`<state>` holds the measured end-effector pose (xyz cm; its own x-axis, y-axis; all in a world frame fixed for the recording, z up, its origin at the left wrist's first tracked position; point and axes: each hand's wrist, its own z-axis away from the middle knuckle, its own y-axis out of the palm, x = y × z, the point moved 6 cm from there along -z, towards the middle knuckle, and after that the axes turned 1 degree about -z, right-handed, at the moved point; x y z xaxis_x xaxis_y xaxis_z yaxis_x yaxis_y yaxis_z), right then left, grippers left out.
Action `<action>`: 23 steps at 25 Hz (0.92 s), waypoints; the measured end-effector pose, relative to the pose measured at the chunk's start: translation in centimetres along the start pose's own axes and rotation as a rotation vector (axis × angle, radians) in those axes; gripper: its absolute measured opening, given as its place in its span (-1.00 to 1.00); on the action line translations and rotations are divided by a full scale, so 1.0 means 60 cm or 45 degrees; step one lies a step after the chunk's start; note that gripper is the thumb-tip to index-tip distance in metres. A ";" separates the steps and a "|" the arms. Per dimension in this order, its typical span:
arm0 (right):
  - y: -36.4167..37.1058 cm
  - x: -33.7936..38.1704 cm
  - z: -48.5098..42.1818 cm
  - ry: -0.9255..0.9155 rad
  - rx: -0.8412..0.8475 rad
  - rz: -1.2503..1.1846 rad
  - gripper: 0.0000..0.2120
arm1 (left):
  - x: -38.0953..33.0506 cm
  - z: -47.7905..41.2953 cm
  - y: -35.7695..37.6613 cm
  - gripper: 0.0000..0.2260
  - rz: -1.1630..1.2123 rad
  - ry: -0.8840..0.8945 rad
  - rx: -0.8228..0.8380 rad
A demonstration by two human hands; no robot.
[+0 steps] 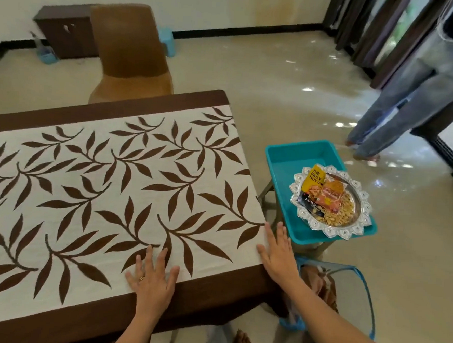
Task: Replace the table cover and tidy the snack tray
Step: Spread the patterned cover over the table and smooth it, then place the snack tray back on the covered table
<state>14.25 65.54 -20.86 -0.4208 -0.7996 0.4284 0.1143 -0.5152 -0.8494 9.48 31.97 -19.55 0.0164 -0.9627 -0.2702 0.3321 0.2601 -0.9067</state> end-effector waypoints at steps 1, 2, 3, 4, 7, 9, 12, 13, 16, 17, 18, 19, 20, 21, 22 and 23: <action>-0.011 -0.012 -0.007 0.049 -0.024 -0.094 -0.33 | -0.021 -0.014 -0.006 -0.29 0.029 0.024 -0.016; -0.019 -0.025 -0.014 0.093 -0.062 -0.164 -0.33 | -0.052 -0.032 -0.009 -0.29 0.042 0.079 -0.014; -0.028 -0.038 -0.021 0.132 -0.094 -0.212 -0.34 | -0.092 -0.050 -0.010 -0.31 0.041 0.164 -0.003; -0.039 -0.053 -0.028 0.163 -0.125 -0.243 -0.34 | -0.141 -0.070 -0.008 -0.35 0.038 0.267 0.014; -0.072 -0.099 -0.046 0.254 -0.205 -0.312 -0.36 | -0.288 -0.115 0.000 -0.50 0.147 0.512 0.066; -0.101 -0.151 -0.056 0.370 -0.266 -0.375 -0.37 | -0.384 -0.131 0.014 -0.52 0.252 0.656 0.145; -0.144 -0.242 -0.077 0.482 -0.334 -0.369 -0.38 | -0.518 -0.154 0.044 -0.49 0.318 0.800 0.228; -0.155 -0.270 -0.086 0.491 -0.342 -0.347 -0.38 | -0.558 -0.160 0.056 -0.49 0.332 0.817 0.265; -0.183 -0.344 -0.112 0.533 -0.364 -0.263 -0.37 | -0.662 -0.184 0.102 -0.48 0.355 0.851 0.361; -0.189 -0.365 -0.121 0.556 -0.369 -0.247 -0.37 | -0.688 -0.194 0.120 -0.47 0.338 0.851 0.388; -0.195 -0.385 -0.129 0.583 -0.375 -0.229 -0.35 | -0.709 -0.203 0.138 -0.46 0.312 0.840 0.413; -0.199 -0.408 -0.138 0.617 -0.376 -0.212 -0.34 | -0.728 -0.215 0.157 -0.44 0.282 0.817 0.436; -0.203 -0.430 -0.145 0.657 -0.374 -0.206 -0.33 | -0.742 -0.226 0.174 -0.41 0.256 0.778 0.454; -0.206 -0.452 -0.152 0.700 -0.370 -0.223 -0.32 | -0.752 -0.238 0.190 -0.37 0.239 0.730 0.471; -0.207 -0.472 -0.158 0.748 -0.375 -0.281 -0.31 | -0.761 -0.251 0.205 -0.34 0.237 0.674 0.492; -0.206 -0.492 -0.164 0.799 -0.384 -0.375 -0.30 | -0.767 -0.263 0.218 -0.30 0.250 0.610 0.506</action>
<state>16.42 98.51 -26.04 -0.8397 -0.2701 0.4711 -0.2950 -0.5016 -0.8133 -1.82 80.86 -24.08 -0.2796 -0.7362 -0.6163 0.6909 0.2915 -0.6616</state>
